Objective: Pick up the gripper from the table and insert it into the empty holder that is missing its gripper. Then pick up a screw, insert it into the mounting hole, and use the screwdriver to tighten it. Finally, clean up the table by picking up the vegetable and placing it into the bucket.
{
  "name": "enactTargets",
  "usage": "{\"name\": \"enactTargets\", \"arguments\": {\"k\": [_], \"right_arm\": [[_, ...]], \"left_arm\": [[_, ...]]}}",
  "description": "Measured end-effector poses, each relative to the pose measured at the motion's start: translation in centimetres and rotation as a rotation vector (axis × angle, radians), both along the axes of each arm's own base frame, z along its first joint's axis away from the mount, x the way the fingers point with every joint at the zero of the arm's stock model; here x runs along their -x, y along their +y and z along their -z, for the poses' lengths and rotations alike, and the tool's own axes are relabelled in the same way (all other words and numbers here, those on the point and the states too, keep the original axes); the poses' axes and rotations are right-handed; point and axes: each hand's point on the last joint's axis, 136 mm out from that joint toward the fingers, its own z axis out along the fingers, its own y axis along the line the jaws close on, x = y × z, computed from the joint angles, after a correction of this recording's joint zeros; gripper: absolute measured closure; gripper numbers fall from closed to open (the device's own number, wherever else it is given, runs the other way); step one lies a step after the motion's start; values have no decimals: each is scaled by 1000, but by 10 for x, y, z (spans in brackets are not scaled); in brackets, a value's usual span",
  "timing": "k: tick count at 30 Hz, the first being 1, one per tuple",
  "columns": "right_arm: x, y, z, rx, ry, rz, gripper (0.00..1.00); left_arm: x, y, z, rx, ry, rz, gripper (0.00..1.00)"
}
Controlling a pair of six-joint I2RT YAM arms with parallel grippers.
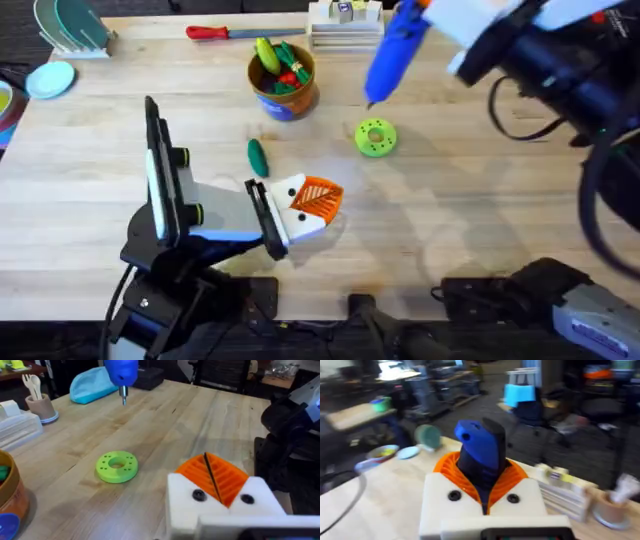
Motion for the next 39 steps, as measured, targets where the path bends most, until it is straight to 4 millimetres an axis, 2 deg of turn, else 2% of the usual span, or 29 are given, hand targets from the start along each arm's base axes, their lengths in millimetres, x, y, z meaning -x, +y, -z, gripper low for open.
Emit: {"name": "enactTargets", "arguments": {"k": [3,7,21,26,39], "right_arm": [[23,32,-11,-22,-46,-143,983],[53,61,-23,-48,-97,-287,983],[93,104,-17,-47,-86,-473,983],[99,113,-13,-44,-79,-506,983],[100,113,-15,-82,-41,-515,983]], "left_arm": [[0,0,0,0,0,0,993],[0,0,0,0,0,0,993],[0,0,0,0,0,0,993],[0,0,0,0,0,0,993],[0,0,0,0,0,0,993]]}}
